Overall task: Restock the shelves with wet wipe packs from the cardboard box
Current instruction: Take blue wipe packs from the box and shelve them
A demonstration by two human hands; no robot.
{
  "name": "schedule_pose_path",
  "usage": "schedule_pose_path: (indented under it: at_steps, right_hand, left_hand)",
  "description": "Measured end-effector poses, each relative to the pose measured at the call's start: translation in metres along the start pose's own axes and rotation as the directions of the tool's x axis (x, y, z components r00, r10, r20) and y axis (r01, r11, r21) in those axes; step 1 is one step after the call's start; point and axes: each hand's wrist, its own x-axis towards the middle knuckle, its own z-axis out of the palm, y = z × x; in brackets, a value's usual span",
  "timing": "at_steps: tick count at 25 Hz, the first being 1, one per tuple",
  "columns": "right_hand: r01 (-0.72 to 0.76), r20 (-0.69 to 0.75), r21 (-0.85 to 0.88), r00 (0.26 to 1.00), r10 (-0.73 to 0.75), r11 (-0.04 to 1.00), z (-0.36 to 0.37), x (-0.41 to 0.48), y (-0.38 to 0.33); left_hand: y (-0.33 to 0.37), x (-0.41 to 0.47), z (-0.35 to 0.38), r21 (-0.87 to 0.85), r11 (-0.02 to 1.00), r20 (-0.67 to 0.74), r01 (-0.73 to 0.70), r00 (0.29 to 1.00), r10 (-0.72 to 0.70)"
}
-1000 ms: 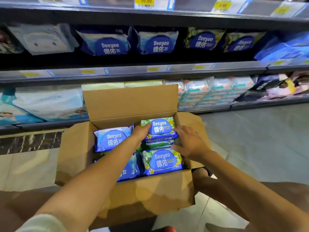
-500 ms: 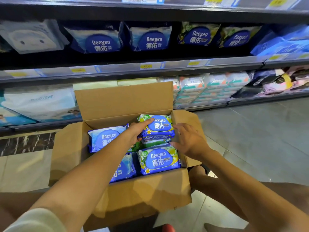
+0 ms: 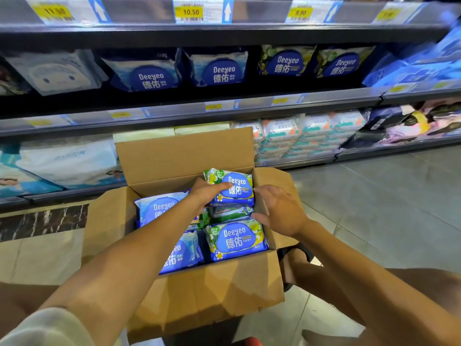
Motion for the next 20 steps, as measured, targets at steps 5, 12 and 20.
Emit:
schedule_pose_path:
  at_steps: [5, 12, 20]
  right_hand:
    - [0.056, 0.164, -0.089, 0.986, -0.041, 0.994, 0.002, 0.001, -0.012]
    - [0.173, 0.395, -0.317, 0.918, -0.035, 0.932, 0.026, 0.004, -0.023]
    - [0.223, 0.405, -0.375, 0.913, -0.057, 0.900, 0.046, 0.007, -0.031]
  left_hand:
    - [0.012, -0.050, -0.046, -0.013, 0.997, -0.038, -0.080, 0.996, 0.080]
    - [-0.012, -0.126, -0.132, -0.064, 0.991, -0.106, -0.120, 0.988, 0.113]
    - [-0.042, -0.170, -0.163, -0.113, 0.984, -0.169, -0.140, 0.978, 0.120]
